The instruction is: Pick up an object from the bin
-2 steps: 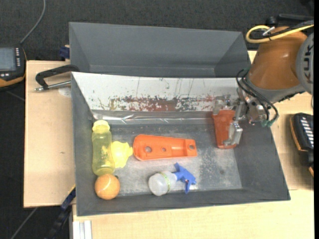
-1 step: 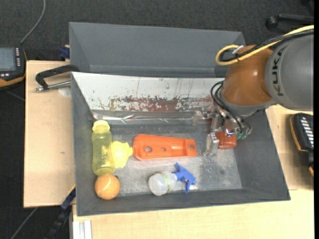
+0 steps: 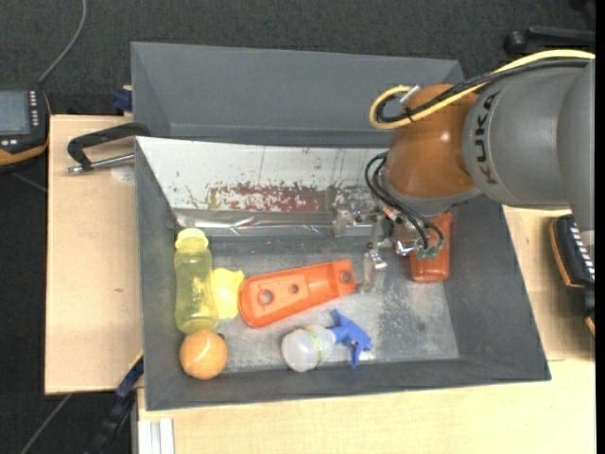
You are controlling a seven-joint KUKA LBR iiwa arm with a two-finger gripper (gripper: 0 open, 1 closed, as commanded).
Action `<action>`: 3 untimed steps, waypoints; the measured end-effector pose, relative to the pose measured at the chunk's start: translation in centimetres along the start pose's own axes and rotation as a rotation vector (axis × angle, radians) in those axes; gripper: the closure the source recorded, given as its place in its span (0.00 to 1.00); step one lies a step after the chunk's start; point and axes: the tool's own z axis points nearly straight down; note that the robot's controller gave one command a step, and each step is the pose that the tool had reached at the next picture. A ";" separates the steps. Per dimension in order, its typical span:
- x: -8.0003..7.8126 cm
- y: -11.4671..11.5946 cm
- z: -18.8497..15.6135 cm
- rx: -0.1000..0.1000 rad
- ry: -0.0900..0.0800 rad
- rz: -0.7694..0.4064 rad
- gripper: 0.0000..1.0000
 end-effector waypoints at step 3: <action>1.8 5.7 0.7 0.001 -0.005 -0.102 0.00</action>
Offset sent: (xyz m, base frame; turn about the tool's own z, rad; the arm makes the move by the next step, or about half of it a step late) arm -0.0189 0.0567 -0.0086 -0.0094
